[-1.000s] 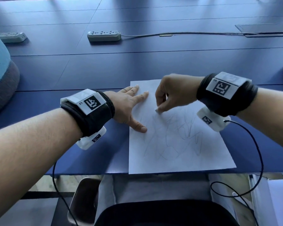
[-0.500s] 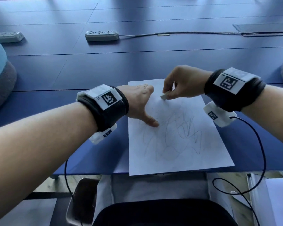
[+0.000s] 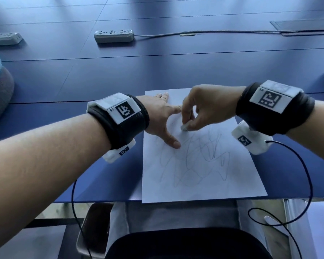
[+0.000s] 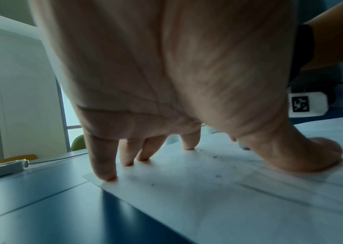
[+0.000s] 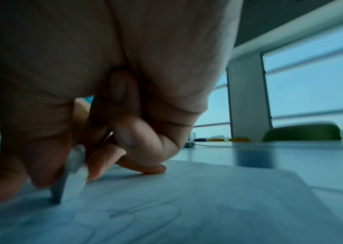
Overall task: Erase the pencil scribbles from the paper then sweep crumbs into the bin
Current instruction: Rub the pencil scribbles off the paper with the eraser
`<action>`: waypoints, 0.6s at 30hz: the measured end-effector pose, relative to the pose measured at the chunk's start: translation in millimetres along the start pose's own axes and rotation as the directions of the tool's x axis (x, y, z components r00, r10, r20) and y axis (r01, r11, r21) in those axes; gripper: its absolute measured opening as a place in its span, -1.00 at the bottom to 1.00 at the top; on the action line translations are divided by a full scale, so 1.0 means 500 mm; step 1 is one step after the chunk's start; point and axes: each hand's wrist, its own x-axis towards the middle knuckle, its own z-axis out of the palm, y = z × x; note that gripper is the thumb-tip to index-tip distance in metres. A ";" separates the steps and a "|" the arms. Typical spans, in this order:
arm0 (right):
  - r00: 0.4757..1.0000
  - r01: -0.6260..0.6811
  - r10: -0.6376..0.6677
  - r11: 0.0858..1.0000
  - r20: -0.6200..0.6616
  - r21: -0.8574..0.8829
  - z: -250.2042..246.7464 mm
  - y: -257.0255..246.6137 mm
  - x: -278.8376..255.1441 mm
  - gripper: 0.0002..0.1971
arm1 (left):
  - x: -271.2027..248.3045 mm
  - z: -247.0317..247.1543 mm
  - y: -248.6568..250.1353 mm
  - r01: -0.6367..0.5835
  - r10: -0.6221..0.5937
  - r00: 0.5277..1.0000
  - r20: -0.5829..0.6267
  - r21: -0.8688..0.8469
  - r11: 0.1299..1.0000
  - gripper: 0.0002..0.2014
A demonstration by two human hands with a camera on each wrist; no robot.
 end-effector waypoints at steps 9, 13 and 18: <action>1.000 0.010 -0.012 0.989 -0.018 -0.146 0.015 -0.032 -0.002 -0.91 | -0.001 -0.001 -0.001 0.013 -0.013 0.999 0.052 0.001 1.000 0.17; 0.994 -0.079 0.070 0.989 -0.079 -0.124 -0.026 -0.003 0.003 -0.92 | -0.002 0.000 0.003 0.025 -0.025 0.998 0.064 0.003 1.000 0.21; 0.999 -0.028 0.030 0.998 0.029 -0.053 -0.007 -0.011 -0.005 -0.89 | -0.001 0.000 0.000 0.032 -0.032 0.997 0.073 -0.003 0.999 0.22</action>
